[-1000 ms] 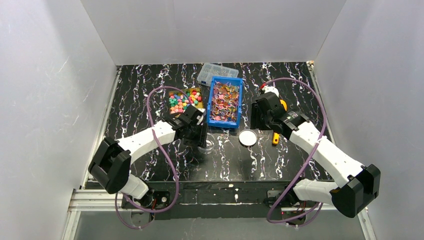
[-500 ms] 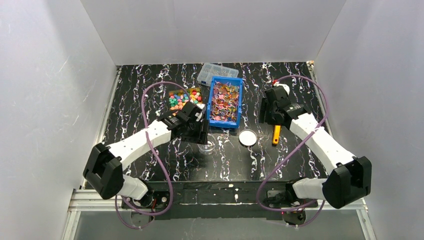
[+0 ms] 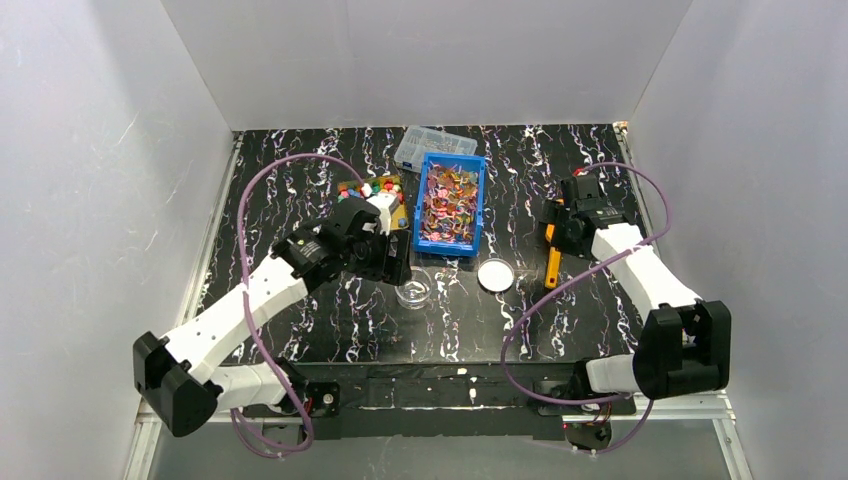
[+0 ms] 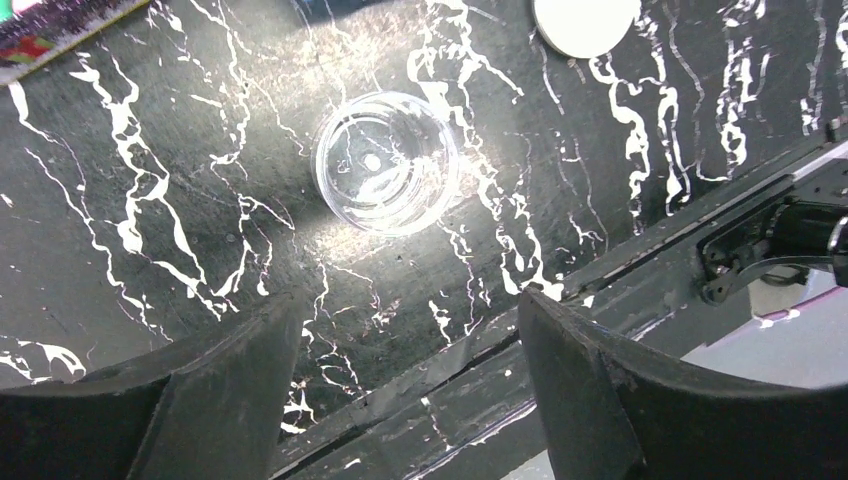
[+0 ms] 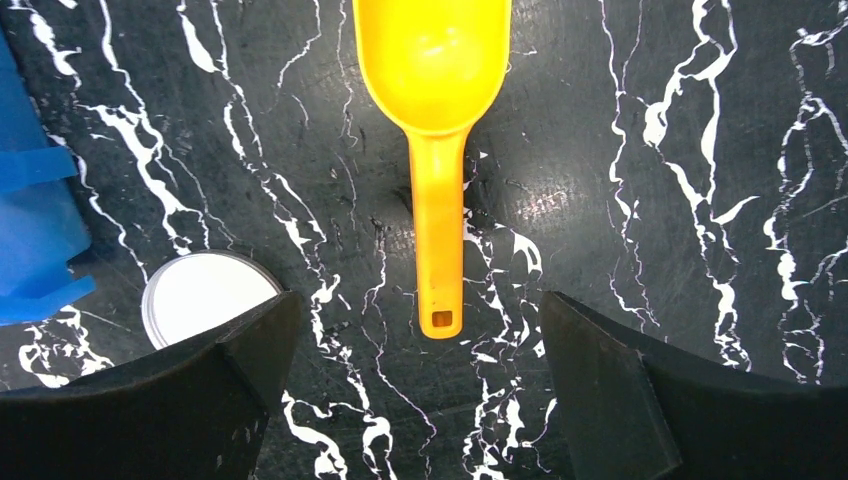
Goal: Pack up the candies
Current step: Move the packing bottle to the center of the board, then pick up the spatula from the center of the board.
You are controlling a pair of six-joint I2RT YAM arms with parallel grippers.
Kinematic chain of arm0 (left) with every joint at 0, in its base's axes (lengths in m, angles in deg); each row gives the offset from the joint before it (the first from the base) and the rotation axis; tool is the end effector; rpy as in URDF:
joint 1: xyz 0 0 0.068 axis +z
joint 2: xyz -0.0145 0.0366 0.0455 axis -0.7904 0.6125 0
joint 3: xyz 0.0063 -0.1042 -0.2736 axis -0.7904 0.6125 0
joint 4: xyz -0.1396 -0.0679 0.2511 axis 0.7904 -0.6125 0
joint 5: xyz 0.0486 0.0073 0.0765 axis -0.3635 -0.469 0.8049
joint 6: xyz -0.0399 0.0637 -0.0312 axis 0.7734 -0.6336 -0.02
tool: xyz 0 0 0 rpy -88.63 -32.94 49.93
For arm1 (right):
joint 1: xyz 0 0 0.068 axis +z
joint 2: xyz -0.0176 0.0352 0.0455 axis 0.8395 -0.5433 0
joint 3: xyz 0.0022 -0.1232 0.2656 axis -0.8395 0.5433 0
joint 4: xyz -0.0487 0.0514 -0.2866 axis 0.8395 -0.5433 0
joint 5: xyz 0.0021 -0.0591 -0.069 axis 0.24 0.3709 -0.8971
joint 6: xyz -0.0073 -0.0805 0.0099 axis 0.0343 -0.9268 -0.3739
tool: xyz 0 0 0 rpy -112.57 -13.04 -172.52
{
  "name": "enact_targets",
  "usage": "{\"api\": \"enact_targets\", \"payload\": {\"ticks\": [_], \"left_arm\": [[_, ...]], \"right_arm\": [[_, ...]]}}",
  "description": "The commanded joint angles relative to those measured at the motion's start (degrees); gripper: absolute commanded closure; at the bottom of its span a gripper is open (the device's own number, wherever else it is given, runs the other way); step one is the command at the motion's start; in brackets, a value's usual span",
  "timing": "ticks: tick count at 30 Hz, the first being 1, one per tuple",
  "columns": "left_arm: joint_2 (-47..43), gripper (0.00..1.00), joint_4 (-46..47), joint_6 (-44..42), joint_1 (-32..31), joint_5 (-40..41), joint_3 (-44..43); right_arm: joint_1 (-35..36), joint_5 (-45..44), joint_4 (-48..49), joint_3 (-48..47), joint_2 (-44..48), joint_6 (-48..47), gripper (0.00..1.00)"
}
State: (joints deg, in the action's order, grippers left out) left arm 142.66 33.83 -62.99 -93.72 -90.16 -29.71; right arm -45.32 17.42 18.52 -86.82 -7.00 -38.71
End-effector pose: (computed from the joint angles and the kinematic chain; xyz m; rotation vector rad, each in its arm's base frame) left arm 0.2291 -0.2062 0.3108 0.3921 2.3645 -0.6012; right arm 0.3136 0.0470 0.2382 0.3333 2.4716 -0.0796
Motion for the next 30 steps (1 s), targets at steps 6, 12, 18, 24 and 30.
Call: {"api": "enact_targets", "payload": {"ticks": [6,12,18,24,30], "left_arm": [[-9.26,0.06,-0.31,-5.27,-0.3,-1.53,-0.48],[-16.0,0.02,2.84,-5.53,-0.33,-3.08,5.58],[-19.5,0.02,3.08,-5.29,-0.28,-5.63,9.57],[-21.71,0.02,3.97,-4.16,-0.32,-8.51,13.21],[-22.85,0.02,3.93,-4.56,-0.34,-8.63,13.7]], "right_arm": [[-4.34,6.29,6.05,3.11,-4.82,-2.12,0.02],[-4.83,8.49,9.02,3.78,-7.9,-2.06,0.08],[-4.9,8.0,9.48,2.6,-11.85,-1.79,0.17],[-5.0,7.63,11.69,2.87,-15.18,-1.04,0.26],[-5.01,6.78,13.09,2.42,-18.29,-0.99,0.38]]}}
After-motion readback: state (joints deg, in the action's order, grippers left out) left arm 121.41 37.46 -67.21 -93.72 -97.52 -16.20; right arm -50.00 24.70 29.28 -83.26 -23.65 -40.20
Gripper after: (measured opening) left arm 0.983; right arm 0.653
